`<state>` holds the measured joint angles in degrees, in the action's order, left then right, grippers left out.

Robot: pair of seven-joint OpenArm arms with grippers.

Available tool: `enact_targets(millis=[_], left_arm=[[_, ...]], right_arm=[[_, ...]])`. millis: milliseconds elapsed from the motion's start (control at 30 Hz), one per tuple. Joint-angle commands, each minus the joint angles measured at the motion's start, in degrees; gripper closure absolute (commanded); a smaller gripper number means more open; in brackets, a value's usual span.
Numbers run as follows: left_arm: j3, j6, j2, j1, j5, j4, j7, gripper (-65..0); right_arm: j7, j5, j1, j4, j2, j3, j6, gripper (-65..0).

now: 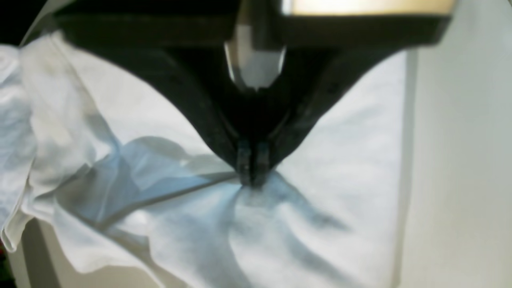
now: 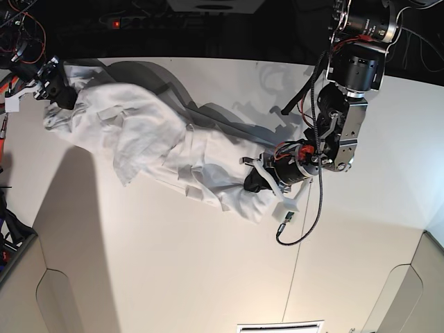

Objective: Layout the t-shirt on the table in an organized manner, then fold the t-shirt properly
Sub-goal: 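Hold the folded bundle with the left gripper while the right gripper regrasps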

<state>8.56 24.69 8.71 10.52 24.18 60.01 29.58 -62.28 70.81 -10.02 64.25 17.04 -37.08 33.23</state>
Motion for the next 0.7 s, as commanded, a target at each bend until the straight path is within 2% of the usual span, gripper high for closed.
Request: enact_targets(millis=[0, 233, 400, 500, 667], left_arm=[[0.0, -1.27, 0.66, -0.07, -1.25, -0.37, 4.0, 0.0], [0.0, -1.33, 0.26, -0.07, 5.79, -0.33, 5.22, 0.0], [0.0, -1.51, -2.84, -0.26, 8.9, -0.31, 8.44, 0.0], [0.0, -1.51, -6.03, -0.39, 9.05, -0.31, 8.39, 0.0], [0.0, -1.38, -10.6, -0.35, 8.98, -0.31, 8.39, 0.0]], right_arm=[[-0.52, 1.22, 0.17, 2.45, 0.87, -0.17, 0.46, 0.0], [-0.72, -2.95, 0.15, 15.56, 0.87, -0.17, 0.46, 0.0], [-0.76, -3.1, 1.29, 22.67, -0.04, -0.13, 0.44, 0.0], [-0.74, -3.54, 2.67, 25.59, -2.05, 0.42, 0.44, 0.0], [-0.74, -4.44, 4.61, 27.15, -7.21, 2.97, 0.44, 0.0]])
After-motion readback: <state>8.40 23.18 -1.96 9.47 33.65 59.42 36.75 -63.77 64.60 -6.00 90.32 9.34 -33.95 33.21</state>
